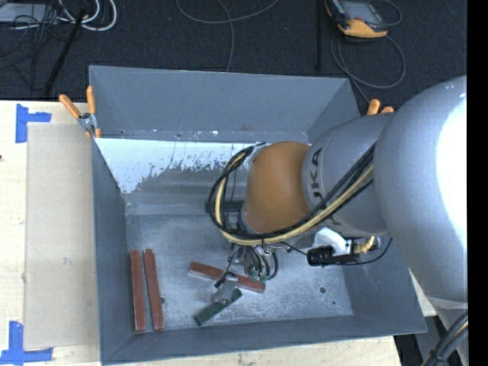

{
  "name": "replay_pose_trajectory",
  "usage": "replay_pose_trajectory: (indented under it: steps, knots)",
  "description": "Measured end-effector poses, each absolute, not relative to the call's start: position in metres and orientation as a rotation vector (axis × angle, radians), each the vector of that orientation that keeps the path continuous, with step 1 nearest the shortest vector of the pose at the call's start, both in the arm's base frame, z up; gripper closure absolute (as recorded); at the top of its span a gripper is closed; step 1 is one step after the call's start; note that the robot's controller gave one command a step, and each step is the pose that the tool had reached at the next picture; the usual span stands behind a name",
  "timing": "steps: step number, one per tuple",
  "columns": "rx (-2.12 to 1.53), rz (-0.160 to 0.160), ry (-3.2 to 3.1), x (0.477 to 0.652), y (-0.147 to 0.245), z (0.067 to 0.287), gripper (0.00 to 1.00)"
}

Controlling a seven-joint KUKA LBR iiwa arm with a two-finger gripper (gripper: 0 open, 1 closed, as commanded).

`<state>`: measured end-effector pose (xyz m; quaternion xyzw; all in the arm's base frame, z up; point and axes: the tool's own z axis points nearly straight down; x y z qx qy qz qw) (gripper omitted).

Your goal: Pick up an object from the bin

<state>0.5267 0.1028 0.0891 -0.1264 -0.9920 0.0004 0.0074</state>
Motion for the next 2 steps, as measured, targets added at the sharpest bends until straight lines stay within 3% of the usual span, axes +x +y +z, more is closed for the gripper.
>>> replay_pose_trajectory:
  steps: [1, 2]
  knots:
    - [-0.339, 0.001, -3.127, 0.5552, 0.1048, 0.0699, 0.00]
    - [-0.342, 0.000, -3.123, 0.5543, 0.1049, 0.0702, 1.00]
